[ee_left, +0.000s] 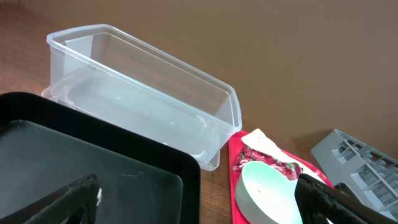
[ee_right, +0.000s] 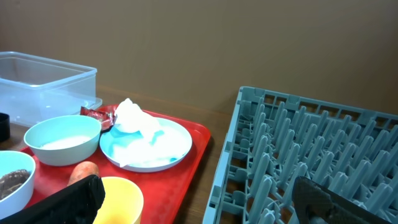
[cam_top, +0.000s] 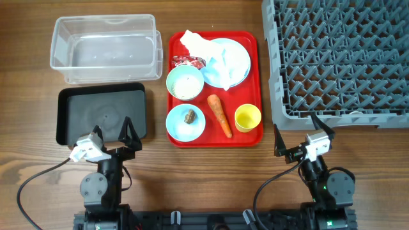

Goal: Sort waste into correct bins and load items into the dishwasher rack

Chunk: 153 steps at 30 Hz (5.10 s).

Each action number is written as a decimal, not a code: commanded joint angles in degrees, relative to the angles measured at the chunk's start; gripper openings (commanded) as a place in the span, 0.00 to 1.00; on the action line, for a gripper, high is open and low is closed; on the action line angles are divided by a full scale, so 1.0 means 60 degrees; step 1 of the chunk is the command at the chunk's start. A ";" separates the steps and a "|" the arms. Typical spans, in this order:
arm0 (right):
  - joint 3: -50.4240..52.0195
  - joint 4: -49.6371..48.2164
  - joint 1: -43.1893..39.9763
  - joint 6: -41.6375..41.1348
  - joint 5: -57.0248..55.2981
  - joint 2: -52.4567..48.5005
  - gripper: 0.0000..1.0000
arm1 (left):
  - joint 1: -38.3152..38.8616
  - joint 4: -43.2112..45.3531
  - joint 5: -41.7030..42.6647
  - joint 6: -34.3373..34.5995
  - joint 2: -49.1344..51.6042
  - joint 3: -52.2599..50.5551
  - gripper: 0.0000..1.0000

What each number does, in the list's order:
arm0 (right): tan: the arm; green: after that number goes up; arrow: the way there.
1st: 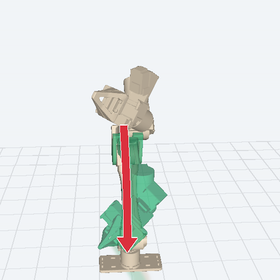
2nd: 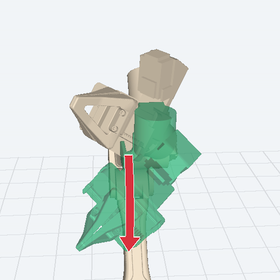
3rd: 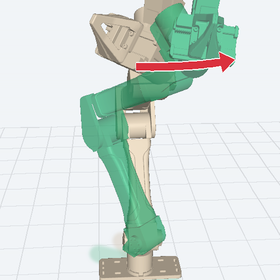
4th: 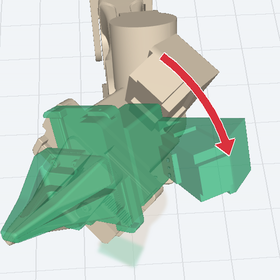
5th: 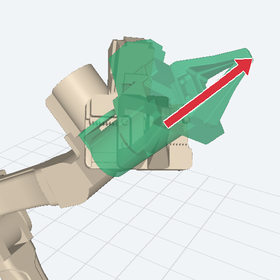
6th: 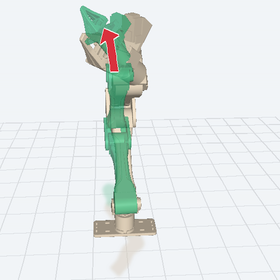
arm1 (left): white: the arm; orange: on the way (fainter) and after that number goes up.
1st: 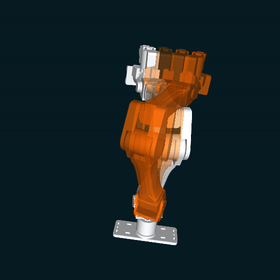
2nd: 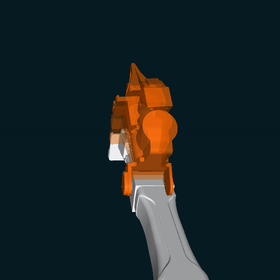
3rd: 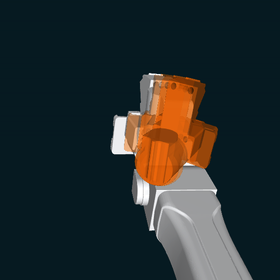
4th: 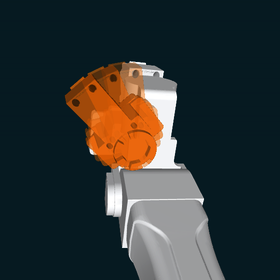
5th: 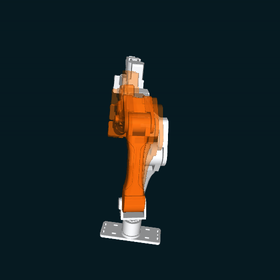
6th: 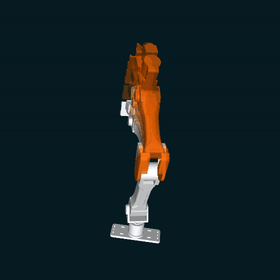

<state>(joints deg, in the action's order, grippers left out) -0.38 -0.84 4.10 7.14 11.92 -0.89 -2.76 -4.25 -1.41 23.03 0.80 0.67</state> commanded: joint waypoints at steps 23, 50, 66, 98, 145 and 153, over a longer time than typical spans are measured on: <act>0.0015 -0.0011 0.0029 0.0051 -0.0087 0.0076 1.00 | -0.0069 0.0018 0.0117 -0.0047 -0.0007 -0.0051 1.00; 0.0015 -0.0011 0.0029 0.0055 -0.0087 0.0076 1.00 | -0.0069 0.0018 0.0117 -0.0047 -0.0007 -0.0051 1.00; 0.0015 -0.0011 0.0029 0.0055 -0.0087 0.0076 1.00 | -0.0069 0.0018 0.0117 -0.0051 -0.0007 -0.0051 1.00; 0.0011 -0.1388 0.0029 0.0036 0.1351 0.0076 1.00 | -0.0066 0.1472 0.0415 -0.0062 -0.0004 -0.0025 1.00; -1.6068 0.9850 -0.0637 0.0605 0.2018 -1.3056 1.00 | 0.3512 -1.0965 0.1271 -0.2736 1.9019 2.1030 1.00; -1.6200 0.9843 -0.0681 0.0525 0.1956 -1.4090 1.00 | 0.3588 -0.9165 0.1472 -0.2688 2.0221 2.1066 1.00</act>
<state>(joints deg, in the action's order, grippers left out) -96.49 57.04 0.16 9.28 23.35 -82.98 18.37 -61.32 5.02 5.82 119.83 125.64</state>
